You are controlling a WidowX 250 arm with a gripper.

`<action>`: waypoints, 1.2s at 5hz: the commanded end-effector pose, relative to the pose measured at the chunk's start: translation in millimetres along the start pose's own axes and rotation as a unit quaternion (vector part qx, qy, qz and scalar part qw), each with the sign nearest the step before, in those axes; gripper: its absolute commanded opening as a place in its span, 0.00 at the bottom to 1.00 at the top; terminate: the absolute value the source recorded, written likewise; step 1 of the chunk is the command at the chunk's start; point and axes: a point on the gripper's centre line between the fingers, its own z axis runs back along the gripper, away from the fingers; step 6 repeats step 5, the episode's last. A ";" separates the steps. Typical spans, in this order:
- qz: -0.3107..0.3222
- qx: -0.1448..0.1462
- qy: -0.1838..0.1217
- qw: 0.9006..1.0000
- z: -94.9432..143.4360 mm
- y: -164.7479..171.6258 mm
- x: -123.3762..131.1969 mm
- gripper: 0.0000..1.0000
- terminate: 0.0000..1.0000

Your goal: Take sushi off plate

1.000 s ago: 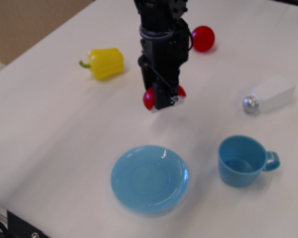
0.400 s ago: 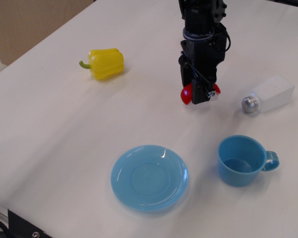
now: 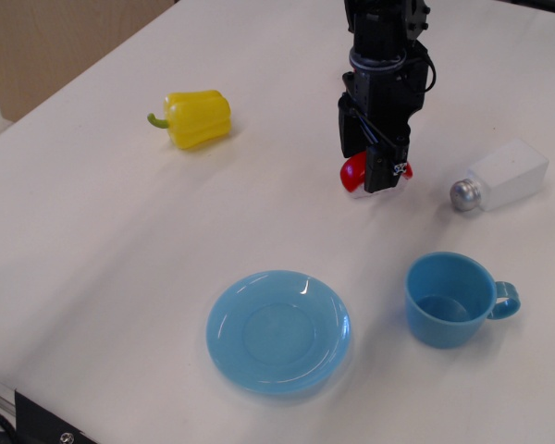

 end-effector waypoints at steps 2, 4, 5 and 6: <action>0.046 0.029 -0.056 0.997 73.3 5.7 -37.1 1.00 0.00; 0.046 0.029 -0.056 0.997 73.3 5.7 -37.1 1.00 0.00; 0.046 0.029 -0.056 0.997 73.3 5.7 -37.1 1.00 1.00; 0.046 0.029 -0.056 0.997 73.3 5.7 -37.1 1.00 1.00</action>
